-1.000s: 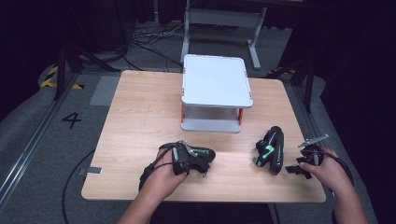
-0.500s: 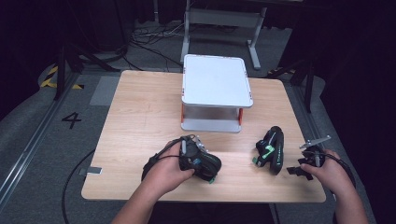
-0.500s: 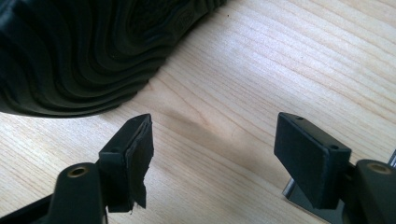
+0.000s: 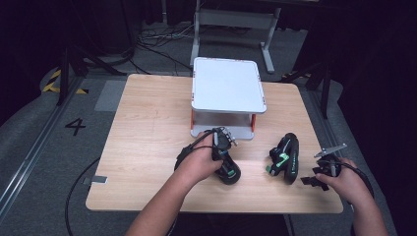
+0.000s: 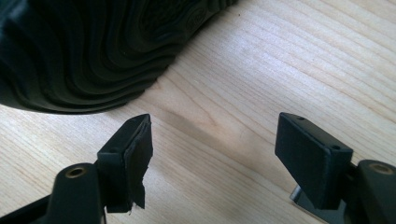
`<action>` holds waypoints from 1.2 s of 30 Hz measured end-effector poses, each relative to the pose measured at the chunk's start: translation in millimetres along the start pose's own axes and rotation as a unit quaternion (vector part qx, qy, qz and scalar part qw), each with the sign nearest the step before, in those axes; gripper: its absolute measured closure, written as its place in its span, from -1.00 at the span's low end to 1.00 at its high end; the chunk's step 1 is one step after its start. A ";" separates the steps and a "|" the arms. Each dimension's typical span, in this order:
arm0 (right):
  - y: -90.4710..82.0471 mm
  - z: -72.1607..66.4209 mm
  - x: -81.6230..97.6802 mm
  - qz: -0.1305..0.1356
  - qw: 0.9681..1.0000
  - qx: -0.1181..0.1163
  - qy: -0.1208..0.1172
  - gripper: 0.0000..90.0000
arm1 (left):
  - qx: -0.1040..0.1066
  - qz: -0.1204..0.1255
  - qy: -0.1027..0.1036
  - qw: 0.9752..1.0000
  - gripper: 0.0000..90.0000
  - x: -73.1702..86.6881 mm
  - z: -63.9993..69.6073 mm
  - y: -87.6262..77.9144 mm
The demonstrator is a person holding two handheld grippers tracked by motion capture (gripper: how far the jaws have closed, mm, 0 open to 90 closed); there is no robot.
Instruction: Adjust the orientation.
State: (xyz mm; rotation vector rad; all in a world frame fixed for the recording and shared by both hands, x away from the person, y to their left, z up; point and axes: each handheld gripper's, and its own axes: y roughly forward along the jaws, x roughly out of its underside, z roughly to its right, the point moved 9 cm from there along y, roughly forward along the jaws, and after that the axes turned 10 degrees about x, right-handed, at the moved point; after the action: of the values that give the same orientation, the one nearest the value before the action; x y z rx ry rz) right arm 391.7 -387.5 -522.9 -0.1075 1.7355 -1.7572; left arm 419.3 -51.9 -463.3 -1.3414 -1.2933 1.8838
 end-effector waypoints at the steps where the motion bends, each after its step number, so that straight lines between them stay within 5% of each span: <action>1: -0.8 0.7 0.0 0.001 1.000 0.001 0.000 -0.36 | 0.001 -0.001 -0.002 1.000 0.49 -0.4 -0.9 1.3; 8: -1.1 1.4 0.6 0.002 1.000 0.004 0.000 -0.36 | -0.011 -0.023 0.001 1.000 0.42 -0.8 -17.3 17.5; 11: -2.9 -0.2 -0.2 0.003 1.000 0.004 -0.004 -0.36 | -0.008 -0.014 -0.005 1.000 0.30 -1.3 -19.9 21.4; 15: -5.7 3.4 -5.4 0.017 1.000 0.014 0.003 -0.40 | -0.030 -0.006 0.000 1.000 -0.13 -5.3 -19.3 21.1; 21: -7.5 8.0 -5.4 0.017 0.999 0.026 -0.001 -0.40 | -0.021 0.017 -0.004 1.000 -0.22 -14.3 -1.2 0.9; 26: -9.2 8.2 -6.4 0.020 0.999 0.031 0.000 -0.40 | 0.002 0.011 0.012 1.000 -0.05 -20.8 18.2 -6.5; 27: -9.5 7.3 -5.3 0.018 0.999 0.030 -0.003 -0.40 | 0.023 0.009 0.016 1.000 0.08 -23.7 27.1 -6.1; 32: -10.7 6.2 -4.4 0.019 0.999 0.029 -0.003 -0.40 | 0.043 -0.003 0.021 0.999 0.17 -30.1 37.0 2.3; 36: -11.3 6.9 -2.5 0.019 0.999 0.028 -0.002 -0.40 | 0.058 -0.008 0.021 0.998 0.63 -34.7 38.9 12.6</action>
State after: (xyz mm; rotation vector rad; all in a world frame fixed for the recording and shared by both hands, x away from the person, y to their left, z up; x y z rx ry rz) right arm 392.7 -393.3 -510.8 -0.0536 1.6739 -1.7759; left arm 399.5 -101.2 -456.3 -1.3002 -1.1515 1.8796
